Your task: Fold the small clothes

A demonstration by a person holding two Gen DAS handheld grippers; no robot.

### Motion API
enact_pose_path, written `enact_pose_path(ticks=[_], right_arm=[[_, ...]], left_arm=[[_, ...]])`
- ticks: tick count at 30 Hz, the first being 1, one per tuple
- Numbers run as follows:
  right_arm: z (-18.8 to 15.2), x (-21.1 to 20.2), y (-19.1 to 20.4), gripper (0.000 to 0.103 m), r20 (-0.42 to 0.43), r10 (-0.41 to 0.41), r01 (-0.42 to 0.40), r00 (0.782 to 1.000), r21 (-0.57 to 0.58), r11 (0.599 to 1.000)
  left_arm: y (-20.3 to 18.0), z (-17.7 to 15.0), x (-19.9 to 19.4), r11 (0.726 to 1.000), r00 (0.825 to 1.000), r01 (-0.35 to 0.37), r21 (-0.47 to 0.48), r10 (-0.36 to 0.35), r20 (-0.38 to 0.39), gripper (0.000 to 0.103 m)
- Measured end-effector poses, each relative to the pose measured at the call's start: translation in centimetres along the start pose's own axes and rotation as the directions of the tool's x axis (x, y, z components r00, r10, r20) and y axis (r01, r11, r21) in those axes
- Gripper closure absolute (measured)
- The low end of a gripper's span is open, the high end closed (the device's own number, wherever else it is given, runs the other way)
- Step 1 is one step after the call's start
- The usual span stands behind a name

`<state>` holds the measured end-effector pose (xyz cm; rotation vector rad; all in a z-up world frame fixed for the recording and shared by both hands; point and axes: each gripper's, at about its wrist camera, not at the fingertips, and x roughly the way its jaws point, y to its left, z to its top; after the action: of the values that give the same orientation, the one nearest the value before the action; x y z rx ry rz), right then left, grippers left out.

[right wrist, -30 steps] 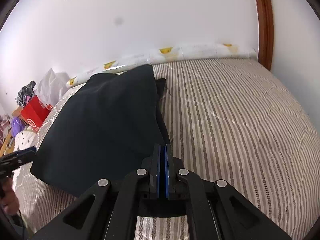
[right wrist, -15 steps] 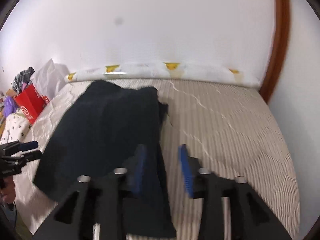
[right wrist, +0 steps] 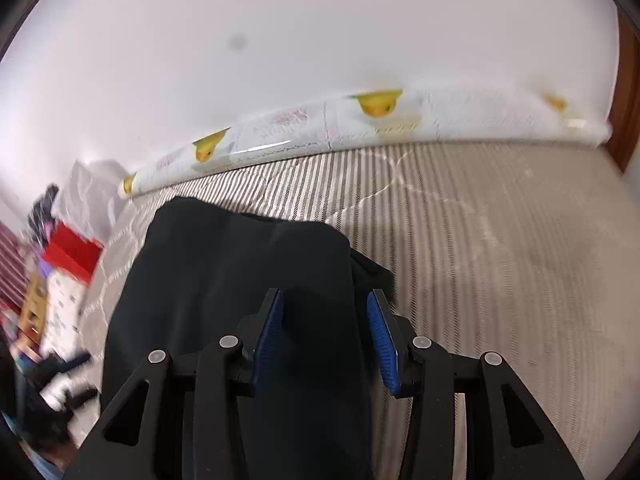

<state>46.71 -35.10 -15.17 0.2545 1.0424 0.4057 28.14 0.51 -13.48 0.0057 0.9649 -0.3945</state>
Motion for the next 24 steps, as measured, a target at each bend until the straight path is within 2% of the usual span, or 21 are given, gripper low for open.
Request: enact_pose_path(ticks=[1, 2, 3, 4, 6, 11, 12, 14, 15, 19, 24], right_arm=[[0.4, 0.9, -0.6, 0.065, -0.017, 0.028, -0.028, 0.999, 0.036, 0.999], [0.6, 1.4, -0.8, 0.092, -0.032, 0.061, -0.06, 0.998, 0.049, 0.997], [0.9, 1.3, -0.8, 0.093, -0.036, 0.084, -0.083, 0.996, 0.033, 0.996], [1.0, 0.4, -0.7, 0.094, 0.014, 0.09, -0.09, 0.996, -0.001, 0.996], [1.0, -1.3, -0.7, 0.094, 0.102, 0.091, -0.086, 0.991, -0.054, 0.995], [0.7, 0.9, -1.4, 0.093, 0.029, -0.011, 0.013, 1.0, -0.062, 0.998], [0.4, 0.6, -1.4, 0.092, 0.036, -0.018, 0.02, 0.999, -0.054, 0.998], [-0.1, -0.8, -1.3, 0.081, 0.044, -0.039, 0.041, 0.998, -0.03, 0.999], [-0.6, -1.7, -1.3, 0.081, 0.053, -0.038, 0.04, 0.998, -0.028, 0.999], [-4.3, -5.3, -1.5, 0.074, 0.051, -0.041, 0.046, 0.998, -0.093, 0.995], [-9.3, -7.1, -2.3, 0.074, 0.007, -0.016, 0.016, 1.0, -0.098, 0.995]], left_arm=[[-0.2, -0.1, 0.3, 1.0, 1.0, -0.007, 0.009, 0.007, -0.005, 0.052], [-0.3, -0.1, 0.5, 1.0, 1.0, -0.017, 0.021, 0.017, -0.009, 0.051], [-0.4, -0.2, 0.8, 0.999, 0.999, -0.03, 0.034, 0.031, -0.014, 0.051], [-0.5, -0.2, 0.8, 0.999, 0.999, -0.031, 0.038, 0.031, -0.014, 0.051], [-0.5, 0.0, 0.7, 0.999, 1.0, -0.017, 0.03, 0.017, -0.015, 0.051], [-0.4, 0.2, 0.6, 1.0, 1.0, -0.015, 0.012, 0.015, -0.018, 0.051], [-0.4, 0.1, 0.5, 1.0, 1.0, -0.018, 0.012, 0.019, -0.017, 0.051], [-0.4, -0.3, 0.0, 1.0, 1.0, -0.023, 0.01, 0.023, -0.014, 0.051], [-0.3, -0.6, -0.3, 1.0, 1.0, -0.023, 0.004, 0.023, -0.012, 0.051], [-0.2, -1.6, -1.2, 1.0, 1.0, -0.002, -0.023, 0.002, -0.004, 0.051], [-0.6, -2.9, -1.7, 0.999, 1.0, 0.009, -0.042, -0.01, -0.001, 0.051]])
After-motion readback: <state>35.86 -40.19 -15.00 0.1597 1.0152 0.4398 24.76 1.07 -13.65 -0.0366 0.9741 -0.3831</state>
